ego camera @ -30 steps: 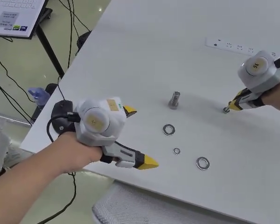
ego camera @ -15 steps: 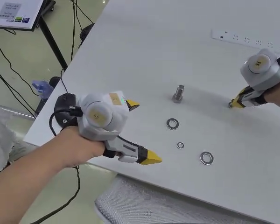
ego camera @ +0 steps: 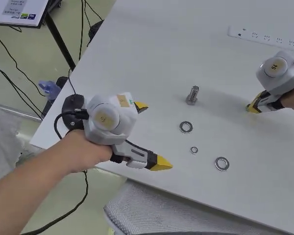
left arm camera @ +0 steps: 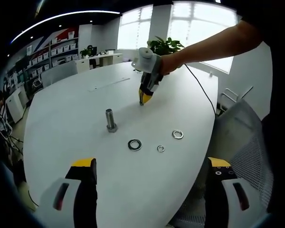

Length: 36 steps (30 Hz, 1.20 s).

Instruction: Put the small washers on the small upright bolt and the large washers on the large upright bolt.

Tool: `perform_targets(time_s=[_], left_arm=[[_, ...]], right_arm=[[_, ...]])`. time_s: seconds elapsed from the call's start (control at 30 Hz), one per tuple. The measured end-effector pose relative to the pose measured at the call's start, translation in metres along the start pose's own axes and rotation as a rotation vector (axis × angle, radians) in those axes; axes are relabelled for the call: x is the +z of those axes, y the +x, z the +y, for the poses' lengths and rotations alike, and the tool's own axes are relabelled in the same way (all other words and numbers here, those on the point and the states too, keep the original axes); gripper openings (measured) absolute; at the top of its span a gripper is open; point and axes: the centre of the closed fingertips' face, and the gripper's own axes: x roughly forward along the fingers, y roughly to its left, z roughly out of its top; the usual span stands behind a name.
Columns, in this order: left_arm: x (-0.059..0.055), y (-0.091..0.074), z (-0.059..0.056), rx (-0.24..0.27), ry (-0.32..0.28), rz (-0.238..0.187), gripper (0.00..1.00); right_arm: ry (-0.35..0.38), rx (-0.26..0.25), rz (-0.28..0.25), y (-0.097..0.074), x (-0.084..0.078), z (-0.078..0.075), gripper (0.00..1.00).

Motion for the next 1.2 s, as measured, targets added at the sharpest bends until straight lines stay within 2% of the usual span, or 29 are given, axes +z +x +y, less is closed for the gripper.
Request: perform_targets(time_s=[0.63, 0.8, 1.2], left_arm=[[-0.0013, -0.0005, -0.0032, -0.003, -0.014, -0.003, 0.93], [-0.0011, -0.0015, -0.004, -0.001, -0.017, -0.003, 0.92], [0.0013, -0.0054, -0.0064, 0.005, -0.014, -0.009, 0.92]], right_arm=[[0.001, 0.005, 0.0, -0.002, 0.0012, 0.005, 0.13], [0.006, 0.009, -0.011, -0.0027, 0.0041, 0.0065, 0.17], [-0.01, 0.006, -0.007, -0.0029, 0.0029, 0.0013, 0.2]])
